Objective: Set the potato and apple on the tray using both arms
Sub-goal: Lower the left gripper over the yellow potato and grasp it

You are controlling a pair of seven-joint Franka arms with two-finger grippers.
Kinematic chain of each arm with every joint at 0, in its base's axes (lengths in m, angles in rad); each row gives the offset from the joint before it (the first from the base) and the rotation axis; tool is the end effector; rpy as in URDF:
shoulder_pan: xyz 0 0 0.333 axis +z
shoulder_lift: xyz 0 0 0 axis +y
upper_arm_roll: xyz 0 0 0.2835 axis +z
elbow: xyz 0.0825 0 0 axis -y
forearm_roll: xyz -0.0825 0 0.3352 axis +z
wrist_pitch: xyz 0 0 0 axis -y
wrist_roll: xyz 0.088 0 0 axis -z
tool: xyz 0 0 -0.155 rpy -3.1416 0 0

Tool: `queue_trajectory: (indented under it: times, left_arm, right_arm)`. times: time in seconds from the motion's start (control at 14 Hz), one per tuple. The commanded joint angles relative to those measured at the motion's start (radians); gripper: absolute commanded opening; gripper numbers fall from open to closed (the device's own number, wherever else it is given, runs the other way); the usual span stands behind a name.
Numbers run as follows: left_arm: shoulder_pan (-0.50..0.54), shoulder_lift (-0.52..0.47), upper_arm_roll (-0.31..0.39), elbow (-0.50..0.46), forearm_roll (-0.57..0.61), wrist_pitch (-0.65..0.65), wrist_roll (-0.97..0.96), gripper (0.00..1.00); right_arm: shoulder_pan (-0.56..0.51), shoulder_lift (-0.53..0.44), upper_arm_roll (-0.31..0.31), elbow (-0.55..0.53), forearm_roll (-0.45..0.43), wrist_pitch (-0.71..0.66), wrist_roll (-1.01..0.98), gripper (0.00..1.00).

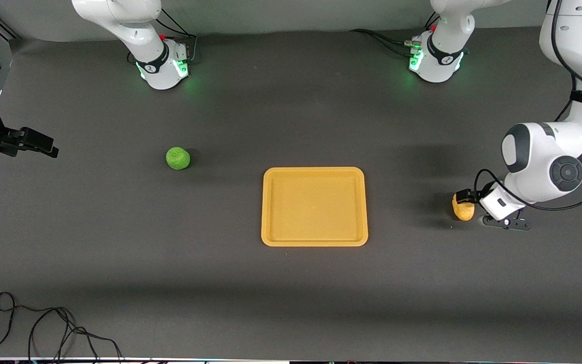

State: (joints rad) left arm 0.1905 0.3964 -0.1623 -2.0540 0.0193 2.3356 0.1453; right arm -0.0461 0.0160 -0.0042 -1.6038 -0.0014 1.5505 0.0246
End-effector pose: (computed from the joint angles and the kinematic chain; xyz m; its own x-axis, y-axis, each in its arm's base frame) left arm 0.5330 0.0140 0.1956 0.9871 -0.1246 -0.1005 -0.1184 -0.9908 0.0653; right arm 0.5023 -0.0255 0.5204 0.9948 -0.0747 -0.0692 -0.0747 -0.9972 0.0032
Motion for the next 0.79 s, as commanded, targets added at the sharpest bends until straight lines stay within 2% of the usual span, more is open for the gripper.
queue_trajectory:
  times: [0.0, 0.14, 0.21, 0.43, 0.57, 0.64, 0.71]
  left_arm:
    - [0.003, 0.051, 0.001, 0.029, 0.01, 0.011, -0.001, 1.0]
    - [0.003, 0.071, 0.001, 0.026, 0.01, 0.025, -0.003, 0.97]
    - [0.003, 0.076, 0.001, 0.02, 0.01, 0.025, -0.003, 0.91]
    - [0.004, 0.07, 0.0, 0.024, 0.008, -0.004, -0.006, 0.59]
    - [0.003, 0.042, 0.0, 0.041, 0.008, -0.085, -0.007, 0.18]
    - [0.0, 0.02, -0.002, 0.066, 0.008, -0.146, -0.019, 0.06]
    - [-0.009, 0.001, -0.005, 0.102, 0.005, -0.204, -0.05, 0.05]
  right_arm:
    - [0.011, 0.015, -0.011, 0.03, 0.0, -0.017, 0.008, 1.0]
    - [0.011, 0.013, -0.011, 0.03, -0.002, -0.017, 0.008, 1.0]
    - [0.012, 0.013, -0.011, 0.03, 0.0, -0.017, 0.006, 1.0]
    - [0.014, 0.013, -0.01, 0.025, 0.0, -0.015, 0.006, 1.0]
    - [0.014, 0.013, -0.008, 0.022, 0.0, -0.009, 0.005, 1.0]
    - [0.014, 0.013, -0.008, 0.021, -0.002, -0.007, 0.005, 1.0]
    - [0.014, 0.012, -0.008, 0.018, -0.002, -0.006, 0.005, 1.0]
